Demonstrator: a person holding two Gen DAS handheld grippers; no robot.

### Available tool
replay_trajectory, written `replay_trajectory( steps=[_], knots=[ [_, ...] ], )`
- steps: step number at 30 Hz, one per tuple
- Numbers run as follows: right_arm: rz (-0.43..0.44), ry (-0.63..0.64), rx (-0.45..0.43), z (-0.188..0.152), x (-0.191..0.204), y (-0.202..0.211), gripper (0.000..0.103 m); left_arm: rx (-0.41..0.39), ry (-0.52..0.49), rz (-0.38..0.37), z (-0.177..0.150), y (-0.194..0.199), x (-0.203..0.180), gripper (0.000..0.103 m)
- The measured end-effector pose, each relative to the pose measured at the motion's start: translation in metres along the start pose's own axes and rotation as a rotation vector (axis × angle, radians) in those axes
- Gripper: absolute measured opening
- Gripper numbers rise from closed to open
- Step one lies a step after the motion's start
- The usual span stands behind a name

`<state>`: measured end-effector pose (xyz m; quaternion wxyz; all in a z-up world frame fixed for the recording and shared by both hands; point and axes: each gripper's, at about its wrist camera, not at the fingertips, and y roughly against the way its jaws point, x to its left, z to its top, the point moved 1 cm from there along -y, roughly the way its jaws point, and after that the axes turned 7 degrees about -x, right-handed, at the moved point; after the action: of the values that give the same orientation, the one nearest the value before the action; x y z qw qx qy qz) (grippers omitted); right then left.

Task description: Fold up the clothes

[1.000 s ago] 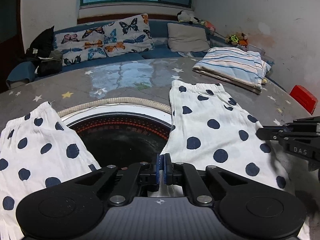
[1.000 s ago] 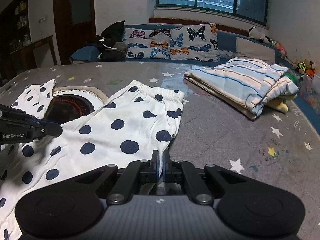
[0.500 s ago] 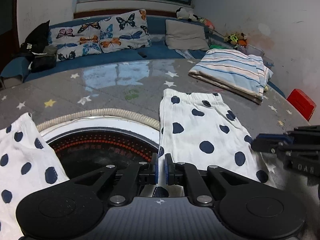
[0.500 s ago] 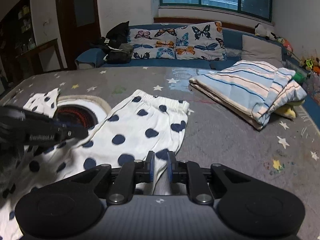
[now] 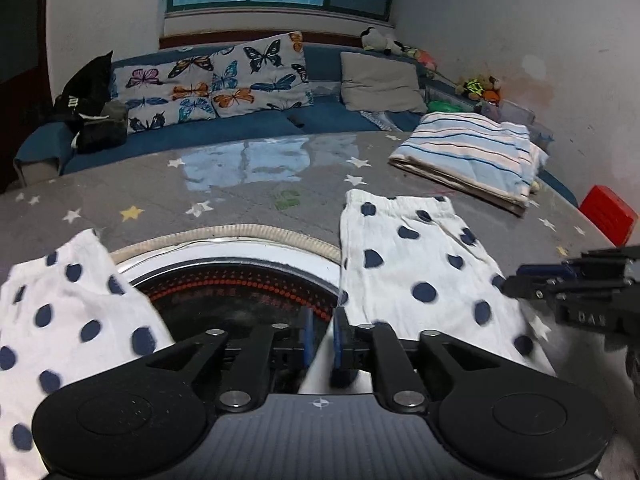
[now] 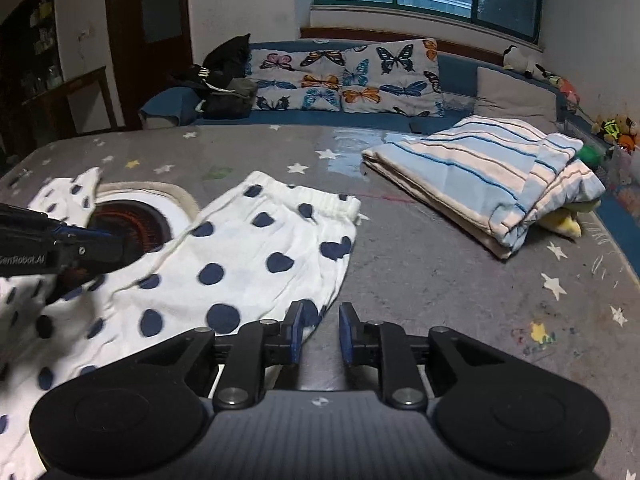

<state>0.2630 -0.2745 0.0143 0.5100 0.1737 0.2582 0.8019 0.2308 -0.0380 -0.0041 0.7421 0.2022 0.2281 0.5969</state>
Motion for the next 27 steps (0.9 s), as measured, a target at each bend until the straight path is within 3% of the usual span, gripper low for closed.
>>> replay_trajectory(
  steps=[6,10,12,16,19,27],
  knots=[
    [0.077,0.02,0.0,-0.006,0.022,0.026,0.033,0.005,-0.019,0.009,-0.014,0.036,-0.004,0.048],
    [0.135,0.051,0.015,-0.022,0.044,0.044,0.052,0.007,-0.021,0.025,-0.026,0.06,-0.007,0.066],
    [0.159,0.073,0.022,-0.031,0.056,0.054,0.054,0.002,-0.016,0.027,-0.033,0.073,-0.007,0.075],
    [0.21,0.094,0.031,-0.05,0.073,0.076,0.066,-0.01,-0.015,0.019,-0.049,0.099,-0.009,0.088],
    [0.238,0.117,0.03,-0.059,0.082,0.09,0.069,-0.023,-0.019,0.022,-0.062,0.117,-0.011,0.098],
    [0.272,0.235,0.02,-0.089,0.106,0.132,0.077,-0.056,-0.05,0.056,-0.097,0.161,-0.012,0.103]
  ],
)
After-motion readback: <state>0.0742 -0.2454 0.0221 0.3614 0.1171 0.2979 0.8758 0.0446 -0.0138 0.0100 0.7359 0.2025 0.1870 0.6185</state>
